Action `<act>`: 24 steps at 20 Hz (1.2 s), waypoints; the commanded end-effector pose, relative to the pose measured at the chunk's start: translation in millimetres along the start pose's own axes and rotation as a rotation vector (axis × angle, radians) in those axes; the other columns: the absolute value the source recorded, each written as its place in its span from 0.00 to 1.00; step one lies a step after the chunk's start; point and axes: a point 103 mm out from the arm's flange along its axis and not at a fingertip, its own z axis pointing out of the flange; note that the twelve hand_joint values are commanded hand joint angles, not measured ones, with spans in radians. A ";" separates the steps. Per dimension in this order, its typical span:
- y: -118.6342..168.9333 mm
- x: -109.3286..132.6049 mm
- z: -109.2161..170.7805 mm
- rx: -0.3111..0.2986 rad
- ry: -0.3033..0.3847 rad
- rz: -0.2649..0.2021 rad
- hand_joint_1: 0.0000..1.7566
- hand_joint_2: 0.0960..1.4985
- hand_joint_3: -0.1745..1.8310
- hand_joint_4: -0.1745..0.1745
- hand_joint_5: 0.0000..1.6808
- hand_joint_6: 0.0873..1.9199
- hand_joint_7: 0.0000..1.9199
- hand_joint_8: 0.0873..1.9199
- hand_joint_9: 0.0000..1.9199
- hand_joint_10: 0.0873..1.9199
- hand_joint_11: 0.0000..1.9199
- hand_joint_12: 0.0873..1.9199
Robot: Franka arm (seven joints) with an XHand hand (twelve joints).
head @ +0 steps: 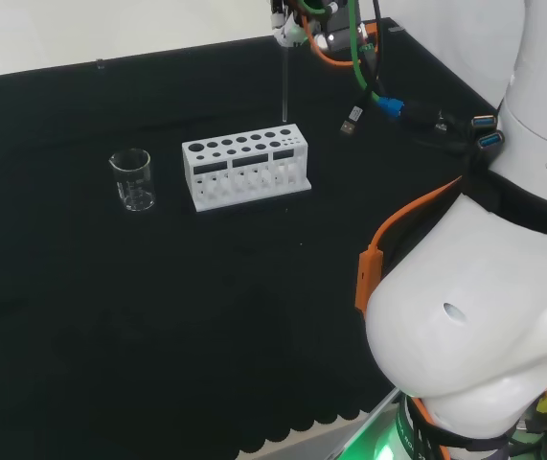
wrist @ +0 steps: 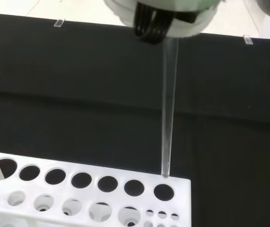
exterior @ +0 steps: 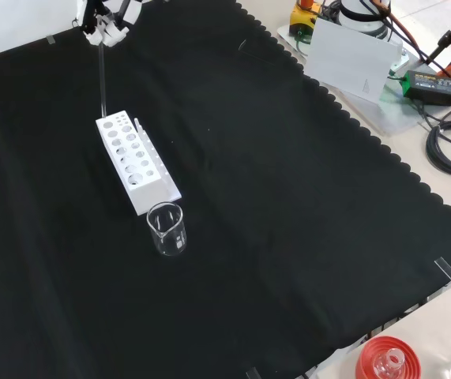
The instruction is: Put the glass rod back on the white test tube rack.
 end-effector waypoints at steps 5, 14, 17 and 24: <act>-2.0 4.3 5.4 0.011 -0.004 -0.003 0.75 0.46 0.37 0.00 0.64 0.37 0.69 0.37 0.96 0.05 0.85 0.26; -1.1 1.6 21.5 0.027 0.011 -0.002 0.75 0.46 0.37 0.00 0.64 0.37 0.69 0.37 0.96 0.05 0.85 0.26; 0.3 1.7 22.7 0.032 0.007 -0.001 0.75 0.46 0.37 0.00 0.64 0.37 0.69 0.37 0.96 0.05 0.85 0.26; 9.1 -0.8 37.5 0.054 0.016 -0.010 0.75 0.46 0.37 0.00 0.64 0.37 0.69 0.37 0.96 0.05 0.85 0.26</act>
